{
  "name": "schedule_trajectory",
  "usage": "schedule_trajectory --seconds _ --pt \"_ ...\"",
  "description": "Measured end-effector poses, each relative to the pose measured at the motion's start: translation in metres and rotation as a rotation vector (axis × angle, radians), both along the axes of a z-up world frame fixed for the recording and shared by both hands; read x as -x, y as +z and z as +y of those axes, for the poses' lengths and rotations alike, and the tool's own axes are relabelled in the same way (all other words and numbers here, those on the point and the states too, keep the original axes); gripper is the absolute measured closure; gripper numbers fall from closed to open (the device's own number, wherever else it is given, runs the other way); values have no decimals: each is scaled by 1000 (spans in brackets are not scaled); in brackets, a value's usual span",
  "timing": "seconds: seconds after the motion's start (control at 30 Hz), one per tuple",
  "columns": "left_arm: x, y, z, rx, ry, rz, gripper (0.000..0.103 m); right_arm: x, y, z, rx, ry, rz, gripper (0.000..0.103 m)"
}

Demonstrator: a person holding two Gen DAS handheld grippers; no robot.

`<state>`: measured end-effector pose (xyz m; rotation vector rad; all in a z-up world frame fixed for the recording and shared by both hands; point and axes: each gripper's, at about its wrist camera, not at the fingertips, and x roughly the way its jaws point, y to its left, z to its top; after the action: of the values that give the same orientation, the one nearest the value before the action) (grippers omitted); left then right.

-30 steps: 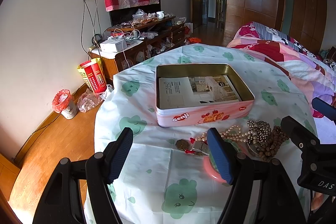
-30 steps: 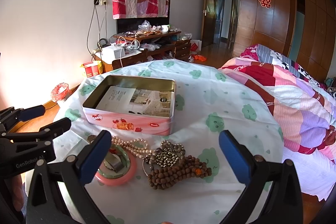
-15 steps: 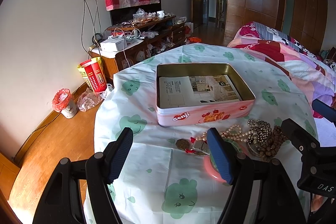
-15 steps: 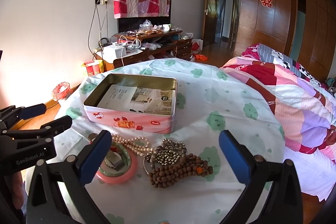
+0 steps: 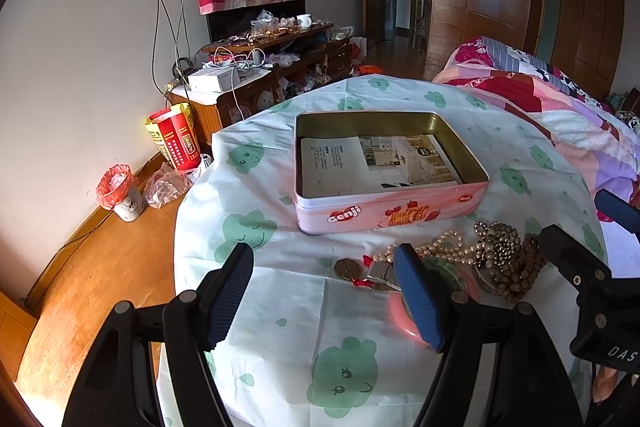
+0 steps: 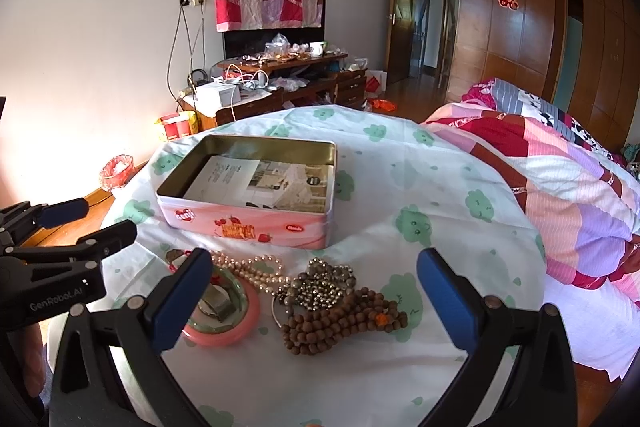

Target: Organize jewelry

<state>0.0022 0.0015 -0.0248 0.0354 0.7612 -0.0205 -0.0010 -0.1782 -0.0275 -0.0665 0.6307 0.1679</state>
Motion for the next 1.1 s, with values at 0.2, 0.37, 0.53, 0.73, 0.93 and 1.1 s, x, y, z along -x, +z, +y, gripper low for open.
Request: schedule_trajectory --seconds 0.2,0.37,0.53,0.73,0.93,1.1 --pt "-4 -13 -1 -2 0 20 30 -3 -12 -8 6 -5 27 0" --pt "-8 -24 -1 4 5 35 30 -7 -32 -21 -11 -13 81 10" --pt "-10 -28 -14 26 -31 56 52 -13 -44 -32 -47 -18 122 17" --pt "-13 -36 -39 9 -89 83 60 -15 -46 -34 -71 -10 125 18" --pt "-11 -33 -46 20 -117 87 66 -19 -50 -39 -90 -15 140 27" --pt "-12 -36 -52 10 -145 98 66 -21 -52 -37 -88 -9 153 32"
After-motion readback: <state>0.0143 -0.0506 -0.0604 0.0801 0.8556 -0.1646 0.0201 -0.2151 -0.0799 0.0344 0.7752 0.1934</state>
